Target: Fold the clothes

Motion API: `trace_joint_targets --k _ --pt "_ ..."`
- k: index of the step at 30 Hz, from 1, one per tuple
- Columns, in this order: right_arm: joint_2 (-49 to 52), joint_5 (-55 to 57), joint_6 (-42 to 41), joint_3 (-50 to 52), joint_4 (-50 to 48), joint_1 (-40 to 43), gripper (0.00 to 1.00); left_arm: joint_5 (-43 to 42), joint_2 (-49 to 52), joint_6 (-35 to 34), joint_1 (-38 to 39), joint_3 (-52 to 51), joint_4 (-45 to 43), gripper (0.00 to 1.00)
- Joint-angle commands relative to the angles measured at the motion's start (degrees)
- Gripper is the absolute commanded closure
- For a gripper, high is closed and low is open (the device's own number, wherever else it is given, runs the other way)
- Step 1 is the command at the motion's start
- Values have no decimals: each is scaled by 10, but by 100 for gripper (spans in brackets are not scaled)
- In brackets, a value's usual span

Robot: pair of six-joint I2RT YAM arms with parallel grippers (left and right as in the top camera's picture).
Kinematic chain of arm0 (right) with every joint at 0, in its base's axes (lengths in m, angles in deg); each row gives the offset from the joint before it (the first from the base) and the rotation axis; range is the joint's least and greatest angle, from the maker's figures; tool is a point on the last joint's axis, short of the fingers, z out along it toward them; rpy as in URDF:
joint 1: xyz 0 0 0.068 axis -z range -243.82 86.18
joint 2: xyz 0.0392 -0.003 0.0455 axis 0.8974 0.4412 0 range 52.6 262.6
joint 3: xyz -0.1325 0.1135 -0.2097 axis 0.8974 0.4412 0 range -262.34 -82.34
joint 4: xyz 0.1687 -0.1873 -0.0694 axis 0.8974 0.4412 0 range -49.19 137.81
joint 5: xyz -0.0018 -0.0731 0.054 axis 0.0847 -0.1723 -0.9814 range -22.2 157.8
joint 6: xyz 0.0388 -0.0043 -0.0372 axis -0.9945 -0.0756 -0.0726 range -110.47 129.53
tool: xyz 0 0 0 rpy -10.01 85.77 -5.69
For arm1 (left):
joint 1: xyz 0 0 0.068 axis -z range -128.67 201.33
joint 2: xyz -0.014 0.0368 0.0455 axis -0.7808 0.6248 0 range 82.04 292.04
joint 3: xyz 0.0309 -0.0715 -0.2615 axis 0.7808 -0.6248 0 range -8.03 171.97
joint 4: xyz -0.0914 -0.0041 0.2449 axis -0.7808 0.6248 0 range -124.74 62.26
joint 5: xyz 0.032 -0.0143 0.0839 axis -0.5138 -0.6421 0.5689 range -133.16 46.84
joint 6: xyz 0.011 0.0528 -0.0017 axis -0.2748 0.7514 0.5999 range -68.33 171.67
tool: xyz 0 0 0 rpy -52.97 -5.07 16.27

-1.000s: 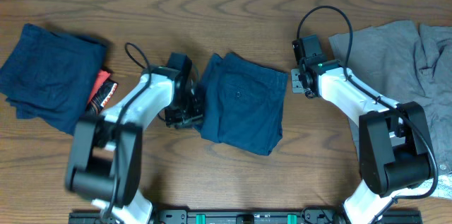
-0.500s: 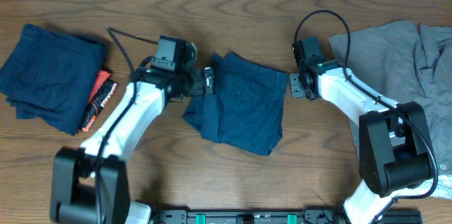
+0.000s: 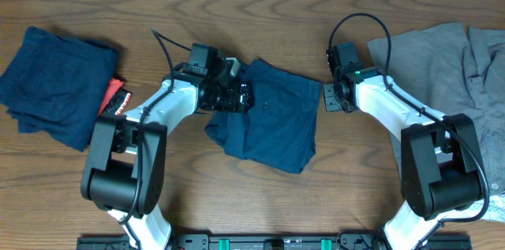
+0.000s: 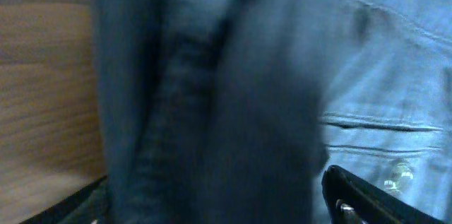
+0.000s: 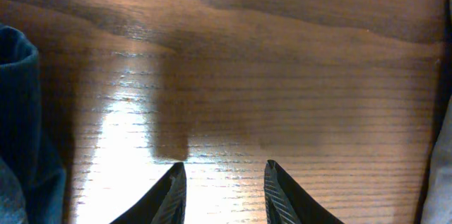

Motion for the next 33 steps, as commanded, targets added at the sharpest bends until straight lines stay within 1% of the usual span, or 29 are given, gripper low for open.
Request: trace_joint_targets --k 1,4,5,6,11,15,20,22,25,29,31,33 --pt "10 0 -12 -2 2 -3 65 -76 31 7 19 -7 7 26" --pt "10 0 -14 -2 2 -3 65 -89 29 7 23 -7 -2 66" --pt "10 0 -13 -2 2 -3 65 -97 26 7 22 -6 -5 81" --pt "10 0 -13 -2 2 -3 65 -102 23 7 20 -5 -7 94" --pt "10 0 -18 -2 4 -3 66 -99 -21 7 -17 11 -12 94" --pt "10 0 -18 -2 7 -3 67 -54 -74 7 -73 27 -12 94" --pt "10 0 -17 -2 9 -2 67 31 -161 7 -184 50 -17 94" --pt "10 0 -17 -2 9 -2 67 49 -191 6 -235 58 -26 94" --pt "10 0 -17 -2 9 -2 67 50 -224 7 -311 61 -52 94" --pt "10 0 -17 -2 9 -2 66 54 -233 7 -417 61 -109 93" --pt "10 0 -17 -2 13 -2 66 76 -224 2 -464 61 -153 93" --pt "10 0 -17 -2 19 -2 66 80 -210 -28 -500 61 -179 91"
